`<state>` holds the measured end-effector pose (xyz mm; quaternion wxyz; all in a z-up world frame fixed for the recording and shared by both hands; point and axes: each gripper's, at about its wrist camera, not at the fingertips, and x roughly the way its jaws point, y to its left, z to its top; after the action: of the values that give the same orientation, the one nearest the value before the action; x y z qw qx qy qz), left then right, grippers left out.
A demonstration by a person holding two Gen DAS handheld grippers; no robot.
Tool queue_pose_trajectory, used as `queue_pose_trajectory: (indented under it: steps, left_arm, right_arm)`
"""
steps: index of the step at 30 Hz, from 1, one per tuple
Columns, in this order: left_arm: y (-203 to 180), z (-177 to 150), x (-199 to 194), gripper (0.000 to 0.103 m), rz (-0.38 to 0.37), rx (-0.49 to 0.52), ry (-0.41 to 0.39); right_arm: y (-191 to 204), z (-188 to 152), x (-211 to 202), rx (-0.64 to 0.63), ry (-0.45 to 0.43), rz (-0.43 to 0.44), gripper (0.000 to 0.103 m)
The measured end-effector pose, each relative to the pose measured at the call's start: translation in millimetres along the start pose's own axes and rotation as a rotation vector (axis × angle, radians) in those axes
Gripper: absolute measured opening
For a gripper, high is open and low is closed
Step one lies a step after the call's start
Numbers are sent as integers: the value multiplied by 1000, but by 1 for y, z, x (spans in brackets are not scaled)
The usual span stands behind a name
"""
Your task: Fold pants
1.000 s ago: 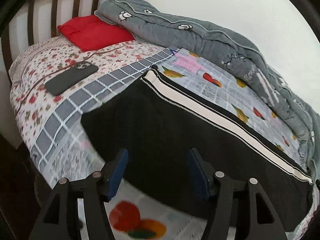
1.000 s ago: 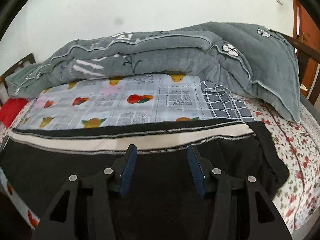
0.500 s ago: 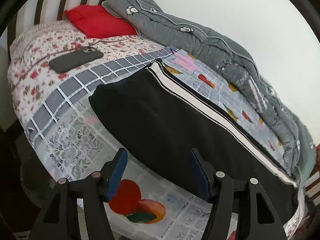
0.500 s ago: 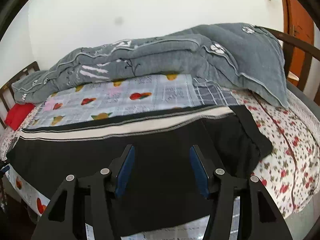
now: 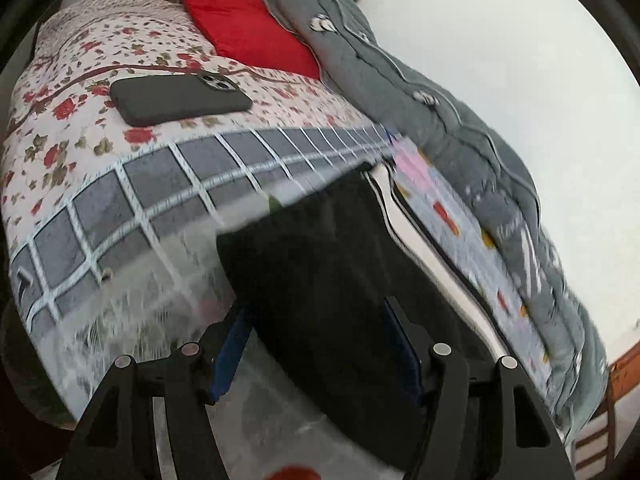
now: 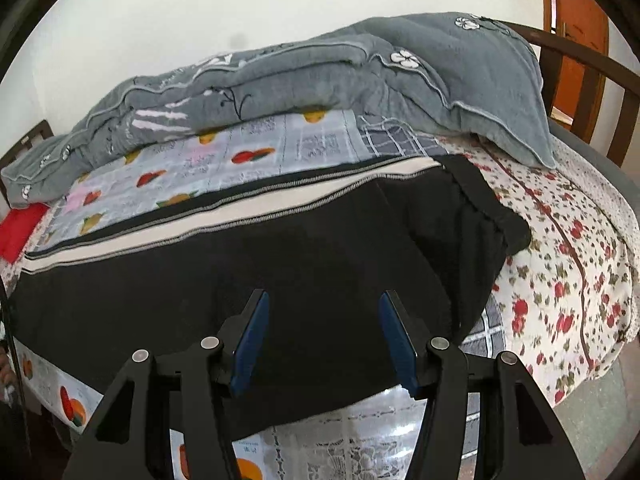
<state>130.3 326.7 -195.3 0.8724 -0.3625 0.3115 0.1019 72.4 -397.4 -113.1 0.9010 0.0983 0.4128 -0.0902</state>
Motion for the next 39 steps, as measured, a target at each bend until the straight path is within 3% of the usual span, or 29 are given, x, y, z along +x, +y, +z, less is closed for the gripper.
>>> queue_pose_trajectory:
  steps: [3, 5, 7, 9, 14, 18, 22, 27, 31, 35, 39]
  left_arm:
    - [0, 10, 3, 56, 15, -12, -10]
    - [1, 14, 4, 30, 63, -10, -17]
    - [2, 18, 8, 19, 75, -9, 6]
    - [-4, 22, 7, 16, 99, 12, 11]
    - [-73, 22, -19, 14, 204, 225, -78]
    - [-149, 7, -44, 14, 154, 379, -137]
    - [-224, -34, -60, 13, 80, 520, -139]
    - [-293, -122, -61, 13, 16, 721, -83]
    - [-316, -195, -47, 13, -38, 818, -5]
    - [-321, -262, -22, 13, -99, 854, 150]
    - [-323, -294, -20, 13, -82, 912, 144]
  right_arm:
    - [1, -3, 2, 11, 7, 12, 56]
    - [2, -5, 5, 10, 10, 16, 56]
    - [4, -7, 7, 4, 13, 19, 56]
    - [5, -9, 7, -5, 13, 23, 56]
    - [2, -13, 1, -16, -11, 31, 56]
    - [-1, -20, -6, -40, -44, -7, 56]
    - [-12, -29, -18, -36, -55, 11, 56]
    - [-33, -40, -36, -22, -87, 13, 56]
    - [-48, -54, -37, 1, -88, 16, 56]
    - [-55, -61, -32, 20, -51, 25, 56]
    - [-47, -59, -36, -15, -55, 14, 56]
